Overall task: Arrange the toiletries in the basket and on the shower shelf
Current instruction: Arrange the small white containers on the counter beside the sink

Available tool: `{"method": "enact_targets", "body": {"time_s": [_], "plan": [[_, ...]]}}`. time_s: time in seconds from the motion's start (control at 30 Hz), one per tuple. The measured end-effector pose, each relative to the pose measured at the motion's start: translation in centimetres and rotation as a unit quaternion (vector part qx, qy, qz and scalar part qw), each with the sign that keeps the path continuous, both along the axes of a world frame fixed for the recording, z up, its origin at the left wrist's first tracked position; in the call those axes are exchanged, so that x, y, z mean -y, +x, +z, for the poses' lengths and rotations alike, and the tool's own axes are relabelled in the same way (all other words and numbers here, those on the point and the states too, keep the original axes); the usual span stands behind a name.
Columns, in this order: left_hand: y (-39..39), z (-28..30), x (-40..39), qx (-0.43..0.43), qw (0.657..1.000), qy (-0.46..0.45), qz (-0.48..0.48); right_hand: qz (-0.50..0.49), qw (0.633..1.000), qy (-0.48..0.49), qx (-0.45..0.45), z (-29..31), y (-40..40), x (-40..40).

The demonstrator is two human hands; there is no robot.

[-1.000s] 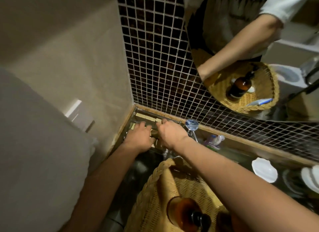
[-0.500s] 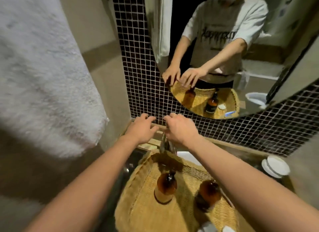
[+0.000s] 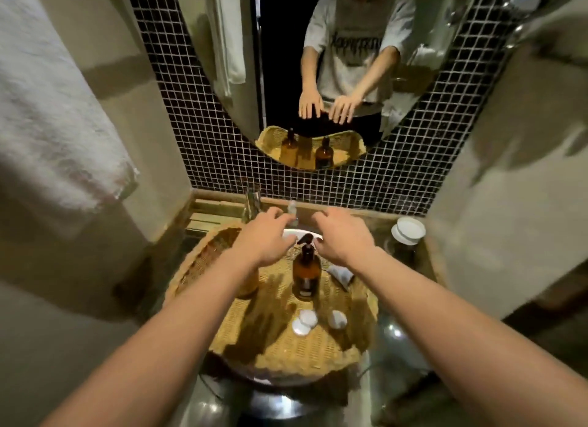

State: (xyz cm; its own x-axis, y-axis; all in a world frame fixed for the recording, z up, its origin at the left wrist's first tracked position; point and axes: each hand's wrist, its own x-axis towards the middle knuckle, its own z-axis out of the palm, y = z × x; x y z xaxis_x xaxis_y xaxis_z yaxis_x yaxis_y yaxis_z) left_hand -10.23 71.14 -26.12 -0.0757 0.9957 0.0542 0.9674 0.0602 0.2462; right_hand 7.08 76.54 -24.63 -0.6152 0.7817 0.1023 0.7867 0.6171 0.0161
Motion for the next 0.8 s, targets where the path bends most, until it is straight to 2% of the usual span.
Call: {"method": "enact_targets", "body": {"time_s": [0.23, 0.37, 0.43, 0.67, 0.8], "plan": [[4.0, -3.9, 3.4, 0.024, 0.998, -0.031, -0.045, -0.046, 0.998, -0.042, 0.021, -4.5, 4.7, 2.6], [4.5, -5.9, 4.5, 0.021, 0.998, 0.031, -0.054, -0.051, 0.995, -0.075, 0.050, -7.0, 4.2, 3.3], [4.5, -7.1, 4.8, 0.018, 0.997, 0.034, -0.065, -0.044, 0.992, -0.102, 0.065, -8.3, 3.7, 3.5], [4.0, -12.7, 5.3, 0.002, 0.990, -0.095, -0.105, -0.050, 0.982, -0.147, 0.110, -11.6, 2.4, 3.9], [4.0, -14.7, 4.8, -0.029, 0.979, -0.143, -0.140, -0.050, 0.962, -0.207, 0.173, -12.6, 2.1, 3.6]]}}
